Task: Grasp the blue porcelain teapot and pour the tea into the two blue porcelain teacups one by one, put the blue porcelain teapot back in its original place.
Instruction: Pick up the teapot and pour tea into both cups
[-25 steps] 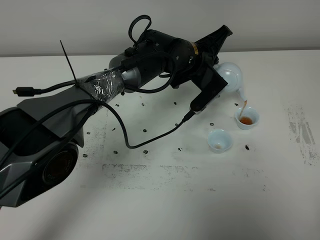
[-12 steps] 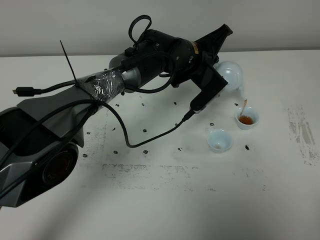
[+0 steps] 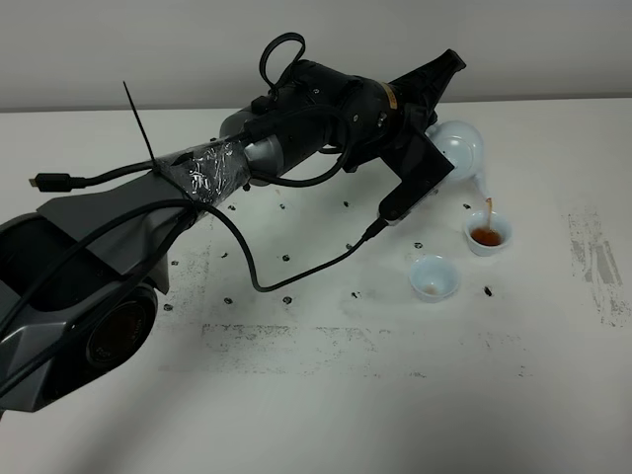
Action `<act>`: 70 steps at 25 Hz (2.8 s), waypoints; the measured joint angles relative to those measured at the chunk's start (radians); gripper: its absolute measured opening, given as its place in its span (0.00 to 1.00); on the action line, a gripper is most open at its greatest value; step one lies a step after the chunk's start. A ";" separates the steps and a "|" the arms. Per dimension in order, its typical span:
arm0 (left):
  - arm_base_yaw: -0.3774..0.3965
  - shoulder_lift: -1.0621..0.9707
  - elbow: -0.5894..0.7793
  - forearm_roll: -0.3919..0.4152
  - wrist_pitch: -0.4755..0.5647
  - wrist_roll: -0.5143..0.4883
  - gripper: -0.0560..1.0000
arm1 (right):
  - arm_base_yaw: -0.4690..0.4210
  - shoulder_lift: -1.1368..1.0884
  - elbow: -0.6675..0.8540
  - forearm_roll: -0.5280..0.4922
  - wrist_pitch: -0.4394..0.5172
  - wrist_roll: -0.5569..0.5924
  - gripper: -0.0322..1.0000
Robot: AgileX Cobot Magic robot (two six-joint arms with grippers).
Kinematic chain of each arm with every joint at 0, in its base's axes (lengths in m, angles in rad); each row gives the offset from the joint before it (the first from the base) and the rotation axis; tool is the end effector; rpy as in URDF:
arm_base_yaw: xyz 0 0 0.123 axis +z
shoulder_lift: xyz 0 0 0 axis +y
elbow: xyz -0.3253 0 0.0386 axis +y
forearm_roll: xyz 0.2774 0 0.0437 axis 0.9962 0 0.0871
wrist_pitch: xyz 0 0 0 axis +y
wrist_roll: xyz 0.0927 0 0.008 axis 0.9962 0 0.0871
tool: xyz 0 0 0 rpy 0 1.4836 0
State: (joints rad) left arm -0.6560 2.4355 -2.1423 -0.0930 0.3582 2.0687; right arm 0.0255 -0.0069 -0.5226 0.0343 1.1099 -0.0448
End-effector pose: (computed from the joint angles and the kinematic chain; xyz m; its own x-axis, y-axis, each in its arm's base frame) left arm 0.4969 -0.3863 0.2167 0.7477 0.5808 0.3218 0.1355 -0.6079 0.7824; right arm -0.0264 0.0022 0.2931 -0.4713 -0.0416 -0.8810 -0.0665 0.9977 -0.0115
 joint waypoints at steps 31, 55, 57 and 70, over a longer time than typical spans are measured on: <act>-0.011 0.000 0.000 0.030 -0.003 0.000 0.11 | 0.000 0.000 0.000 0.000 0.000 0.000 0.59; -0.011 0.000 0.000 0.030 0.000 0.000 0.11 | 0.000 0.000 0.000 0.000 0.000 0.000 0.59; -0.011 0.000 0.000 0.030 0.000 0.000 0.11 | 0.000 0.000 0.000 0.000 0.000 0.000 0.59; -0.011 0.000 0.000 0.030 0.002 0.000 0.11 | 0.000 0.000 0.000 0.000 0.000 0.000 0.59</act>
State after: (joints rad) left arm -0.6666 2.4355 -2.1423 -0.0630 0.3600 2.0687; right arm 0.0255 -0.0069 -0.5226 0.0343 1.1099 -0.0448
